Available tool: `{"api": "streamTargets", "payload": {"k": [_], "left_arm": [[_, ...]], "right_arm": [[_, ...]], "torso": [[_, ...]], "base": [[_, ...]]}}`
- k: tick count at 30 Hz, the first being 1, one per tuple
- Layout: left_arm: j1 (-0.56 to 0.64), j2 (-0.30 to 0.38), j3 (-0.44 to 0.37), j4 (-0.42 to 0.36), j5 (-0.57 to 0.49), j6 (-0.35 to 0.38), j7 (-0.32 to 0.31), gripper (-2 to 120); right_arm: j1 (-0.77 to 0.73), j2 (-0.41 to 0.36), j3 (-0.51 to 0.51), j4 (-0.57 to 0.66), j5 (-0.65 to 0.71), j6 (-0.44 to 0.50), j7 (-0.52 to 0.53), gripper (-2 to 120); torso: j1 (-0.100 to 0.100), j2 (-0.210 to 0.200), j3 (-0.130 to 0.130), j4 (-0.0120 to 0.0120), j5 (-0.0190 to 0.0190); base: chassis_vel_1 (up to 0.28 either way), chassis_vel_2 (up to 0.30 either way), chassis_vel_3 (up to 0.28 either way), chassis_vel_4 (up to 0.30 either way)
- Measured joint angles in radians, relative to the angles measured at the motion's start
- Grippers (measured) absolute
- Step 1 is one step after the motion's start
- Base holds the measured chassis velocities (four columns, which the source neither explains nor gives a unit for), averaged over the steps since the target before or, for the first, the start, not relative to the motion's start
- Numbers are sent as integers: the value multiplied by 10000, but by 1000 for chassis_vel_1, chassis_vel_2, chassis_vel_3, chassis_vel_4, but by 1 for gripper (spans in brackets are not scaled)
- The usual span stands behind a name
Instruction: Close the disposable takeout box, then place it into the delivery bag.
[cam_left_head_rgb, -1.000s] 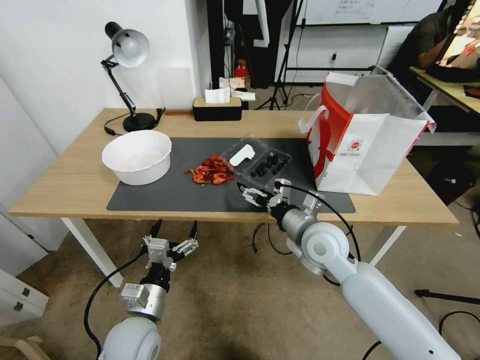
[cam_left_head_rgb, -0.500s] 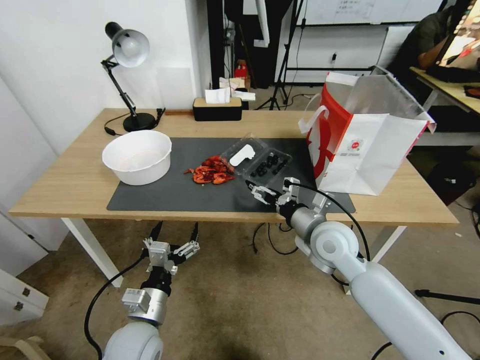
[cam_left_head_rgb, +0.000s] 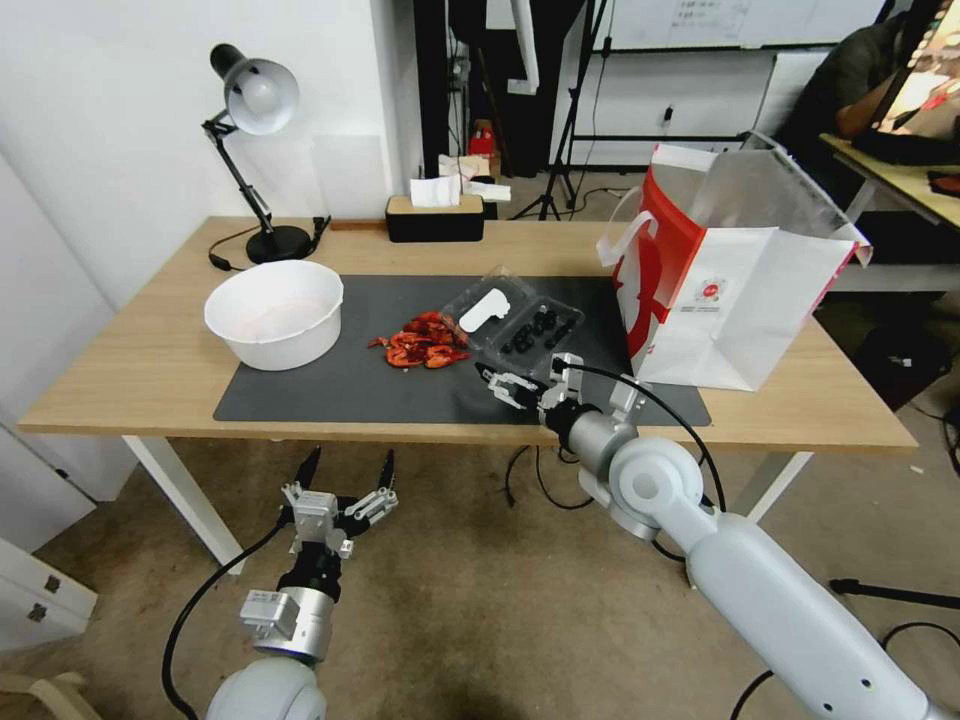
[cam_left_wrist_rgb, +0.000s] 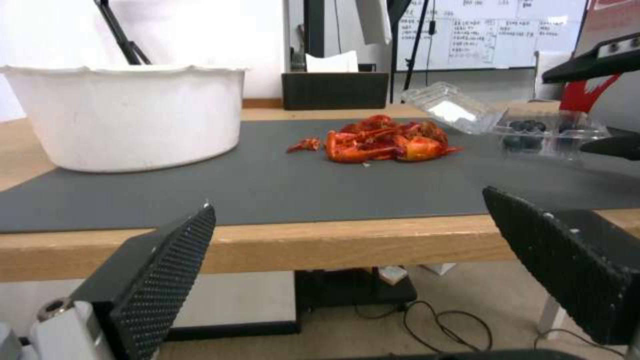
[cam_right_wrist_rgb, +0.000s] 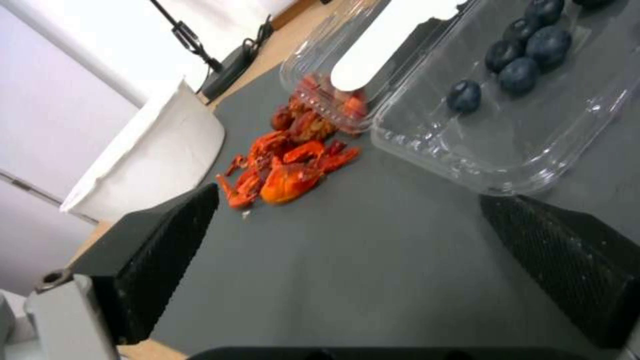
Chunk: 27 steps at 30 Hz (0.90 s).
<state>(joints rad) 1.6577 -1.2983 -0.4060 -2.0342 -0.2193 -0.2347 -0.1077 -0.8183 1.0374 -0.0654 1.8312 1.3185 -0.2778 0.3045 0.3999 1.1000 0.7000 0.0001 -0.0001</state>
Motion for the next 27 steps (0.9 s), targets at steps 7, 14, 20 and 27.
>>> {"api": "streamTargets", "payload": {"k": [7, 14, 20, 27], "left_arm": [[36, 68, -38, 26, -28, -85, -14, 100], [-30, 157, -6, 132, -86, -121, -18, 100], [-154, 273, 88, 278, -134, -135, -22, 100], [-279, 369, 169, 389, -257, -160, -20, 100]], "right_arm": [[123, 154, -33, -233, 80, -3, -49, 100], [68, 139, 126, -241, 80, 34, -12, 100], [-103, 102, 412, -230, 52, 106, -22, 100], [-576, -69, 817, 22, -130, 155, -41, 100]], "torso": [[0, 0, 0, 0, 2], [2, 0, 0, -1, 1], [3, 0, 0, 0, 2], [2, 0, 0, -1, 1]], "base": [[0, 0, 0, 0], [0, 0, 0, 0], [0, 0, 0, 0], [0, 0, 0, 0]]}}
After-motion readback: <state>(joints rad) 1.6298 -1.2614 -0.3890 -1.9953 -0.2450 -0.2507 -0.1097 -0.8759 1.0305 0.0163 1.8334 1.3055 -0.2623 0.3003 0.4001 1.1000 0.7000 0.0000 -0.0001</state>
